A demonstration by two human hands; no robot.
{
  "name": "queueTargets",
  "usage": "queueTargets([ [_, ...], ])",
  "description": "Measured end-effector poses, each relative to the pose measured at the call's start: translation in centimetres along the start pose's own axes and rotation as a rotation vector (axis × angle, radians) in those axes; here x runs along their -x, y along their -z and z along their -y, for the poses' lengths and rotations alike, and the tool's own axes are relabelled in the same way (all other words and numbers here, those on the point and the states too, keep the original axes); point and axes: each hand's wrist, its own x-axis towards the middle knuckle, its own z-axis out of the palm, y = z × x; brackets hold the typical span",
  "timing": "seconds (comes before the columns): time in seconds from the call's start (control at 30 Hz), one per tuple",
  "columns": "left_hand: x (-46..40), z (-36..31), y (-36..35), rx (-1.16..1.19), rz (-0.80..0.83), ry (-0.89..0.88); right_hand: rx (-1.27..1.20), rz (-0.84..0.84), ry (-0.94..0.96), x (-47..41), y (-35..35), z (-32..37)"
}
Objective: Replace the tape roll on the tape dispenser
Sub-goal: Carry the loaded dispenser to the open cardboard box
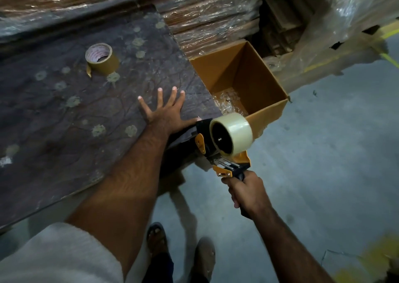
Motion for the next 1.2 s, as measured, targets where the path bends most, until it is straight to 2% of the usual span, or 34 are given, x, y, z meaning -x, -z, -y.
queueTargets([
  [0.17,0.3,-0.7,1.0,0.025,0.035,0.026,-0.305,0.287,-0.371,0.5,0.7,2.4],
  [0.27,0.4,-0.8,1.6,0.027,0.048,0.047,-0.339,0.348,-0.432,0.5,1.1,2.7],
  [0.57,0.8,-1.0,1.7,0.091,0.069,0.074,-0.037,0.055,-0.214,0.5,-0.5,2.5],
  [0.83,0.4,-0.8,0.9,0.123,0.040,0.084,0.428,-0.145,0.038,-0.3,-1.3,1.2],
  [0.97,0.5,-0.7,0.8,0.134,0.020,0.082,0.454,-0.135,0.065,-0.6,-1.8,1.0],
  [1.03,0.5,-0.5,0.9,0.132,0.013,0.069,0.353,-0.085,0.000,-1.3,-2.2,1.3],
  [1.07,0.5,-0.5,0.9,0.132,0.008,0.066,0.201,-0.025,-0.075,-1.7,-2.1,1.5],
  [1.13,0.5,-0.6,1.0,0.123,0.021,0.072,-0.111,0.122,-0.316,-1.9,-1.1,1.0],
  [1.2,0.6,-0.7,1.1,0.108,0.025,0.078,-0.158,0.268,-0.499,-1.0,-0.5,-1.3],
])
